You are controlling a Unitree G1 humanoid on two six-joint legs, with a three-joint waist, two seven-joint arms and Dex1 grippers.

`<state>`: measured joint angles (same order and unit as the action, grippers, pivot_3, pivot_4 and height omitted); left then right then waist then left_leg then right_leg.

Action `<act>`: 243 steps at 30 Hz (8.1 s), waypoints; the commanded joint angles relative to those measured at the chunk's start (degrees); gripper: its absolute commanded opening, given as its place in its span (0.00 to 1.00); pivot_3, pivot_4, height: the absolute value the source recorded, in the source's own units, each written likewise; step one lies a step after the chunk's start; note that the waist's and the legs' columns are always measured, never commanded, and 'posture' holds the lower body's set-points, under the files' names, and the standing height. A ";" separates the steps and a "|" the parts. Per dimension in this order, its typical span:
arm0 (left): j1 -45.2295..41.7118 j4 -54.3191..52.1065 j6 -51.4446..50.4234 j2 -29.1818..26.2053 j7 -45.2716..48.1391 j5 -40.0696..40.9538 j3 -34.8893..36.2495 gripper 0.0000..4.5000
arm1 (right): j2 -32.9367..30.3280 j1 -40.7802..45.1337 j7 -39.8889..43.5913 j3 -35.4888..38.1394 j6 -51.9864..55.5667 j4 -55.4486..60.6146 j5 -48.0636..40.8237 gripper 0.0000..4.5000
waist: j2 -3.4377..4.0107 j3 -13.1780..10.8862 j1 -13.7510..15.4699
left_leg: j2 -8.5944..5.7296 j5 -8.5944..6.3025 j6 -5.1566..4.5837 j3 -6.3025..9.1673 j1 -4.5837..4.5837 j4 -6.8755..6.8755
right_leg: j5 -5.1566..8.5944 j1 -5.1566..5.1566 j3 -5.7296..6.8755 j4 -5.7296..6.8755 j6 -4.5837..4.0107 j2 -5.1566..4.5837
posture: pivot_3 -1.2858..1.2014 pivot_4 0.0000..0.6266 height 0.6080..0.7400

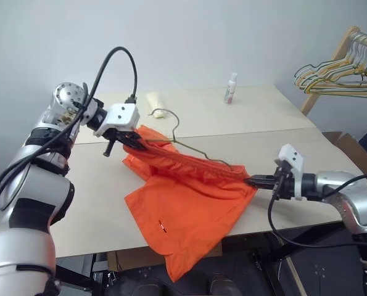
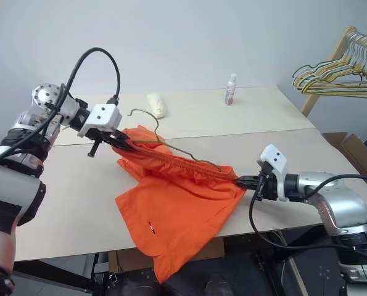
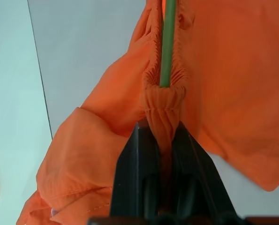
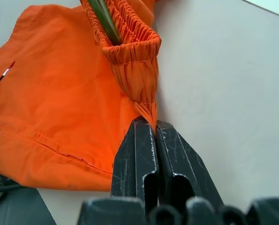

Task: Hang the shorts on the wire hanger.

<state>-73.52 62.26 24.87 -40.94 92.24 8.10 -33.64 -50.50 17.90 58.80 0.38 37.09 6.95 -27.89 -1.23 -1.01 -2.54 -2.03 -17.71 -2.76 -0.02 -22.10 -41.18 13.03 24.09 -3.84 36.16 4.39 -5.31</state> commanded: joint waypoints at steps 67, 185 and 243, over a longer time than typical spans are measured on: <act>7.50 -20.36 -7.26 7.57 -10.96 -11.76 18.61 0.00 | -0.88 16.04 4.49 -7.18 -15.50 4.41 18.21 0.39 | 0.01 0.01 -0.12 | -0.02 0.14 0.24 0.00 -0.08 -0.07 | 0.00 0.07 0.08 0.01 0.00 -0.07 | 0.50 0.00 1.00; 39.29 -71.70 -43.16 22.34 -35.70 29.55 36.84 0.99 | -3.51 51.87 -86.37 50.01 0.32 -73.08 8.03 0.00 | 1.56 0.75 -6.63 | 0.05 0.04 0.00 -0.21 1.89 1.35 | 0.04 -1.97 -0.35 -1.28 -0.02 -0.10 | 0.46 0.00 1.00; 52.94 -76.01 -44.52 10.37 -41.61 24.92 39.84 1.00 | 6.80 16.45 -42.50 -5.16 -15.56 -5.38 34.59 1.00 | 1.17 0.51 -0.41 | 0.10 0.05 0.02 0.01 1.93 1.33 | 0.03 -1.77 -0.18 -1.16 -0.02 -0.10 | 0.54 0.00 1.00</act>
<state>-20.51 -11.83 -19.95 -29.61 51.05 33.23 4.35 -43.15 35.27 11.41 -3.96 24.16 -1.65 8.05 -0.05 -0.50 -2.95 -1.91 -17.65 -2.74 0.00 -20.18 -39.85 13.06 22.34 -3.99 35.01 4.36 -5.42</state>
